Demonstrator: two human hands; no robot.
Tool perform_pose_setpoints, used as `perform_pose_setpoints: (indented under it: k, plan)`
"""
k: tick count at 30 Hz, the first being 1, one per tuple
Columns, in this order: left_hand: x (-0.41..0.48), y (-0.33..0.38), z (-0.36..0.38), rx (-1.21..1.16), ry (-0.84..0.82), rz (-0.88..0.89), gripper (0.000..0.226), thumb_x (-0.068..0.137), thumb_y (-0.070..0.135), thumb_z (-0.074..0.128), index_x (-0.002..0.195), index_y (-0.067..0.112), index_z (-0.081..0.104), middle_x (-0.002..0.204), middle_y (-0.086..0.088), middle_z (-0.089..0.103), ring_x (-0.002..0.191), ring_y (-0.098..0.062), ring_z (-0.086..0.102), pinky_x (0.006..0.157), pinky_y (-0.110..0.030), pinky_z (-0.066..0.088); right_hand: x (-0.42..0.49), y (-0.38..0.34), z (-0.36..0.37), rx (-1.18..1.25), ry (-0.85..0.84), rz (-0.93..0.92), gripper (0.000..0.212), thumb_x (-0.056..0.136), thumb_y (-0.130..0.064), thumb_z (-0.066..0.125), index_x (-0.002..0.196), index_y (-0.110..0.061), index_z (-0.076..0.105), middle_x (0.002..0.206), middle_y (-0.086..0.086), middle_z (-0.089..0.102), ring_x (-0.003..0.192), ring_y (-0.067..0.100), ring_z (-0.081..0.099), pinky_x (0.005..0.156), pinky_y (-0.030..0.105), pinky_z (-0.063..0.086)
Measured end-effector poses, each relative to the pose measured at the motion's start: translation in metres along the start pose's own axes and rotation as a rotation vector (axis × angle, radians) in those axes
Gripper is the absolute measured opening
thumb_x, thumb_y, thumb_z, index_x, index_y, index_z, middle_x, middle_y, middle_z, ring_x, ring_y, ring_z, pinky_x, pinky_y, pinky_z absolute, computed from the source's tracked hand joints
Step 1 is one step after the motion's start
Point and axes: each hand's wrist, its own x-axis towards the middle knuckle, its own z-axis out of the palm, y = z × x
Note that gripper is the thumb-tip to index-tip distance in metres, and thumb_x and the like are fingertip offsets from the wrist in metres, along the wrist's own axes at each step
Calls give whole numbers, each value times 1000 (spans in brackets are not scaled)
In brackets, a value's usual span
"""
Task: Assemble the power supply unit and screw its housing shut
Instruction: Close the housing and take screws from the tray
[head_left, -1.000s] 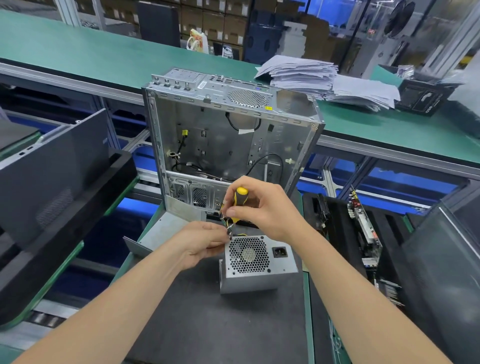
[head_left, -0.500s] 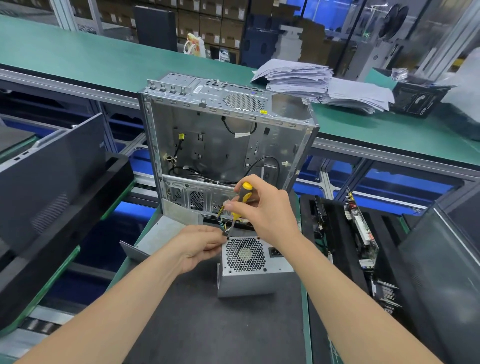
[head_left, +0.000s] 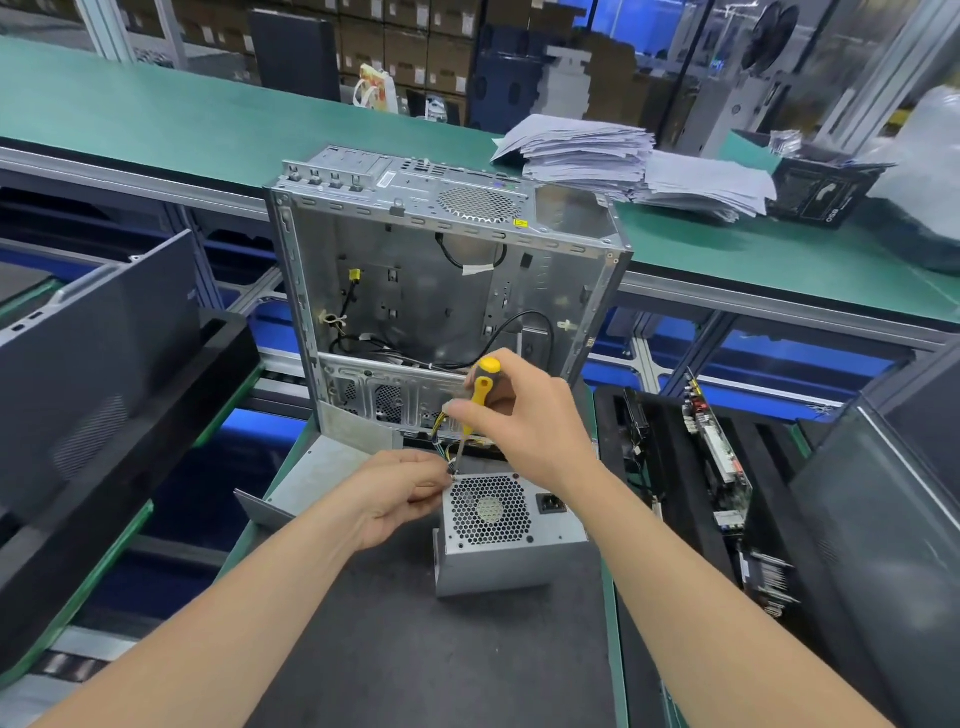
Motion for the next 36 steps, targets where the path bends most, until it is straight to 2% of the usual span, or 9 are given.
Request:
perform_pose_setpoints:
  k: [3,7,11,16,22,24,27,31,36]
  plan:
    - [5,-2,-3,43,7,32,13,89,-3,73,95,6,66,55,4,64,55,-5,65,74,-29,55,0,2,-9,39,120,13,22,87,-39,82,92,-28,64,79,-10,71,75,11,71,75,36,59]
    - [11,5,-7,187,17,68,17,85,-4,78,96,4,67,59,0,68,60,-10,69,73,-31,62,-4,9,-22,-34,188,55,19,89,-41,80,92,-29,66,82,-13,72,79,9,69,75,32,57]
    - [13,15,-9,398,91,140,17,84,0,79,97,7,71,72,-5,75,61,-11,70,53,-24,54,-13,18,-35,-18,240,114,16,90,-38,79,92,-29,67,84,-14,72,82,9,71,76,28,58]
    - [15,25,13,674,244,445,11,89,20,76,92,30,73,82,11,77,83,-5,71,75,-25,52,-36,41,-54,78,326,240,20,88,-26,81,87,-19,63,75,1,74,66,15,75,59,31,61]
    - [-1,25,87,717,192,655,16,89,21,71,86,37,71,81,18,75,80,5,68,72,-16,49,-70,86,-91,101,357,358,33,83,-13,81,75,-11,49,75,0,77,69,21,78,69,47,65]
    - [-7,14,116,689,115,650,22,89,14,65,86,36,70,80,18,75,79,1,70,72,-23,54,-87,105,-107,11,349,403,35,80,-15,81,71,-13,48,74,-4,77,74,15,77,76,38,61]
    - [-11,-17,162,700,-26,640,30,91,8,58,87,36,69,82,16,76,78,-3,73,75,-27,59,-116,141,-131,-57,292,497,26,80,-12,81,78,-16,55,79,-2,78,74,8,75,69,22,52]
    - [0,-71,205,819,-166,628,35,95,5,54,92,37,67,88,14,75,81,-1,71,77,-23,58,-162,190,-145,-65,153,595,23,89,-12,74,92,-25,56,93,1,75,74,21,75,72,36,61]
    - [32,-128,219,1084,-105,643,24,95,6,57,103,26,67,104,12,64,93,-3,58,89,-29,49,-215,237,-133,-72,27,601,27,91,-13,71,98,-28,50,93,0,68,74,34,70,70,44,59]
